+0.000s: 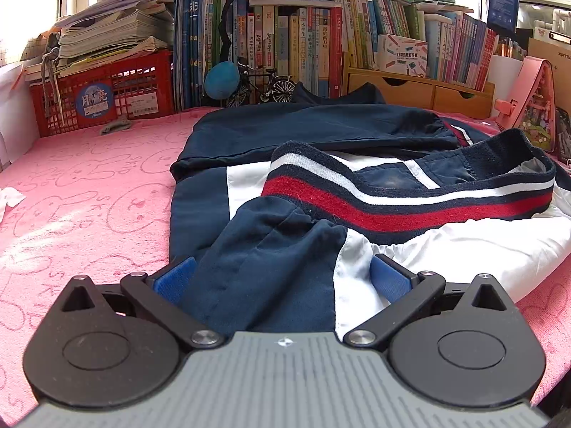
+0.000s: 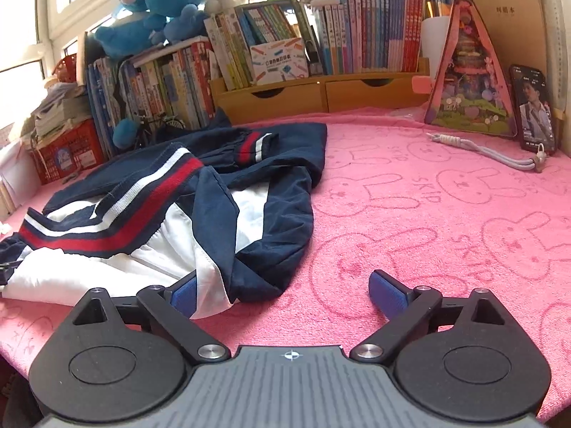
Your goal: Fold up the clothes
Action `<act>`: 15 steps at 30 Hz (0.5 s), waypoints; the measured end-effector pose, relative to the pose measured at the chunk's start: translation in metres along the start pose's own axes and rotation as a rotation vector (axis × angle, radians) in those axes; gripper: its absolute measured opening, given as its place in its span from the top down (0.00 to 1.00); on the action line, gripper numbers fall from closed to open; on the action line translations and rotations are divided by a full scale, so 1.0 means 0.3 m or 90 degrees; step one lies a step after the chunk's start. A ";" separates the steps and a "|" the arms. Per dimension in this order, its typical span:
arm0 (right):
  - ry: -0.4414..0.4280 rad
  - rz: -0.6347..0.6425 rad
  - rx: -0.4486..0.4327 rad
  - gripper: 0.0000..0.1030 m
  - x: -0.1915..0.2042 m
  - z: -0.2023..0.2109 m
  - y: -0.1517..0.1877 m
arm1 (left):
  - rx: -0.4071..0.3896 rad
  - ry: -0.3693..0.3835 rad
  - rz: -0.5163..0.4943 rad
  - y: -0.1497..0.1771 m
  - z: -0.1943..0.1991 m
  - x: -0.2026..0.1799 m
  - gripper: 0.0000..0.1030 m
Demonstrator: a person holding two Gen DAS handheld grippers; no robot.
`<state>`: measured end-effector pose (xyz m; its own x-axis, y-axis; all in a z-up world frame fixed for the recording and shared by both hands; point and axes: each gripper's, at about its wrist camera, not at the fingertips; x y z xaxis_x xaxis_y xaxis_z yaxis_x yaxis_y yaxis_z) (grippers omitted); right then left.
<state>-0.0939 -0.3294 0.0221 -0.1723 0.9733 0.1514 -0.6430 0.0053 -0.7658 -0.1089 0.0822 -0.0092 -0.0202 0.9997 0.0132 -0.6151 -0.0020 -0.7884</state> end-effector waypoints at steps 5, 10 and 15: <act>-0.005 0.019 0.009 0.06 -0.008 0.042 0.021 | 0.000 0.002 -0.001 0.001 0.000 -0.001 0.00; -0.042 -0.064 -0.004 0.06 -0.098 0.102 0.019 | -0.006 0.011 -0.001 -0.008 0.016 0.007 0.00; 0.028 -0.053 -0.036 0.06 -0.138 0.155 -0.020 | -0.029 0.057 0.002 -0.036 0.058 0.028 0.00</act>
<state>-0.1175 -0.3804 0.0496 -0.0858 0.9781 0.1898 -0.6099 0.0990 -0.7862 -0.1162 0.0902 0.0102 0.0492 0.9979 -0.0423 -0.5784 -0.0061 -0.8157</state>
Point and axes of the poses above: each gripper's, at about its wrist camera, not at the fingertips, and z roughly against the way its jaws point, x to its left, y to its underside, and after that the axes turned 5 degrees about x, right-handed
